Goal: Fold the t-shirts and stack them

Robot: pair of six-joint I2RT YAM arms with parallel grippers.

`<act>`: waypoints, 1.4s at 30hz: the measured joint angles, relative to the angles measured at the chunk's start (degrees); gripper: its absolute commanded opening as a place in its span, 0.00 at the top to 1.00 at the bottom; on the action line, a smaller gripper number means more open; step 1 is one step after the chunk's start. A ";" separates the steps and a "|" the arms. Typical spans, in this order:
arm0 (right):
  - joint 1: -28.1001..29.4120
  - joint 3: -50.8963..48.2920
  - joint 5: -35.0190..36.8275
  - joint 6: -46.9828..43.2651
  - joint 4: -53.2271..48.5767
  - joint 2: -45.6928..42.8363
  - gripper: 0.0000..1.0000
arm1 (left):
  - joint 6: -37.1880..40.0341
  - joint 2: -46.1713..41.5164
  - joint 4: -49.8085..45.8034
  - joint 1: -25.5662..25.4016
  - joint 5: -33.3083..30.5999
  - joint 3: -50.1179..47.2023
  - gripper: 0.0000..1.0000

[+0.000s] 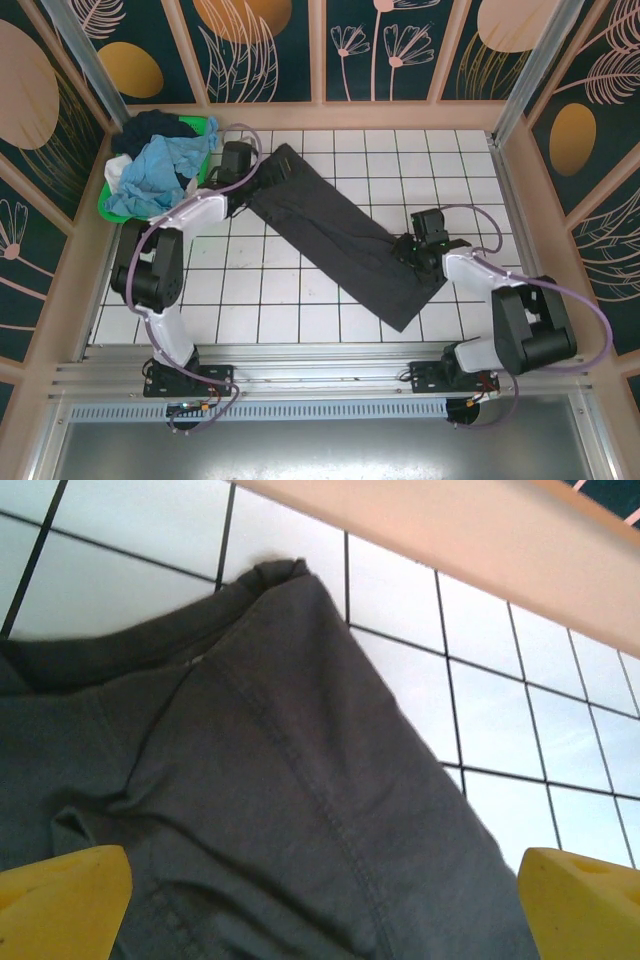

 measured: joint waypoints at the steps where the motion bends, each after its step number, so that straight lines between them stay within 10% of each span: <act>1: 0.68 -0.63 0.15 0.11 0.24 0.24 0.65 | -0.26 0.85 0.35 0.00 0.17 -0.28 0.01; 10: 10.43 -6.03 6.19 5.86 1.42 -3.58 0.65 | -3.02 18.84 3.58 -0.17 2.51 11.65 0.01; 18: 32.22 -6.23 10.71 18.47 2.16 -3.04 0.67 | -3.21 34.51 2.29 -1.38 7.80 34.14 0.01; 28: 45.53 8.81 10.32 20.68 0.17 7.67 0.60 | -3.37 43.34 -6.93 -4.02 13.86 54.03 0.02; 34: 43.91 6.12 19.12 21.46 -9.57 -1.07 0.51 | 1.40 31.71 -9.92 -4.81 12.74 42.82 0.02; 42: 43.21 -6.16 17.55 22.18 -11.87 -7.45 0.49 | 4.61 -4.76 -5.01 -6.71 3.15 2.23 0.02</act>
